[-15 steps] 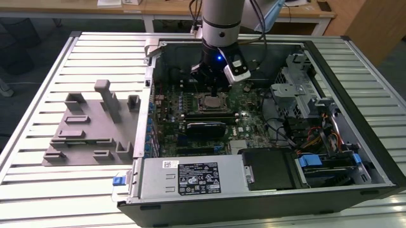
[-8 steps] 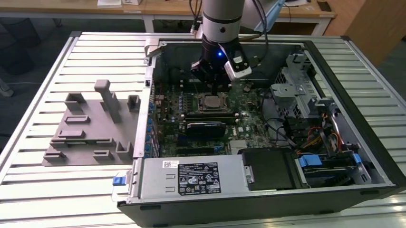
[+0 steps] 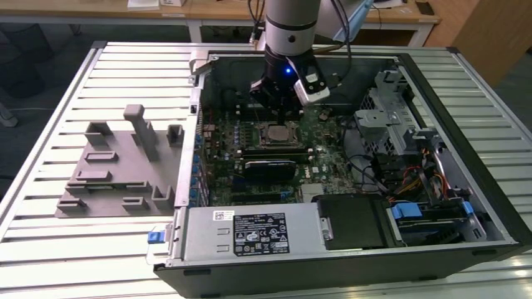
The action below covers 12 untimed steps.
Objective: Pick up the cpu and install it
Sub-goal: 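Install the first cpu locking lever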
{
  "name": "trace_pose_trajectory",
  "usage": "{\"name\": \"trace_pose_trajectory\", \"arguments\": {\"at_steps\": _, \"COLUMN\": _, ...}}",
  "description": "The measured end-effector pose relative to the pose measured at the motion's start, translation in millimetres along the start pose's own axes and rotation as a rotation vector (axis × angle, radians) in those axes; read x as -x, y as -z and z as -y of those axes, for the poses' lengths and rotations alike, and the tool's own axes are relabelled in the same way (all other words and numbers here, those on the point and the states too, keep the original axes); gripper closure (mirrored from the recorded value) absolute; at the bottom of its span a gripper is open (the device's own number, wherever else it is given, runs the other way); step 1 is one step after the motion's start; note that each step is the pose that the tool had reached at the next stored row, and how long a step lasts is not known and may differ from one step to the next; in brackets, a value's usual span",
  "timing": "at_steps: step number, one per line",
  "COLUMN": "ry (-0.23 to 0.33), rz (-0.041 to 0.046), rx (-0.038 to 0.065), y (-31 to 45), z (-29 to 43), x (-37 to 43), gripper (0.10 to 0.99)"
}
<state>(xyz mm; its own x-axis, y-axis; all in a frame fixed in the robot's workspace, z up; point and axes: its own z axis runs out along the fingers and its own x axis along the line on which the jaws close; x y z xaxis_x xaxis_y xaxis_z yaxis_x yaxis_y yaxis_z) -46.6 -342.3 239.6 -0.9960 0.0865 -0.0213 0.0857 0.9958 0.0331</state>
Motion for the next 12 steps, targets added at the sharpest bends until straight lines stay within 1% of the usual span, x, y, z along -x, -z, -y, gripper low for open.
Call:
{"name": "trace_pose_trajectory", "arguments": {"at_steps": 6, "ry": 0.0, "rz": 0.0, "rx": 0.0, "y": 0.2, "z": 0.0, "x": 0.0, "gripper": 0.98}}
{"name": "trace_pose_trajectory", "arguments": {"at_steps": 8, "ry": 0.0, "rz": -0.0001, "rx": 0.0, "y": 0.4, "z": 0.1, "x": -1.3, "gripper": 0.98}}
{"name": "trace_pose_trajectory", "arguments": {"at_steps": 12, "ry": 0.0, "rz": -0.0001, "rx": 0.001, "y": 0.5, "z": 0.8, "x": -9.1, "gripper": 0.98}}
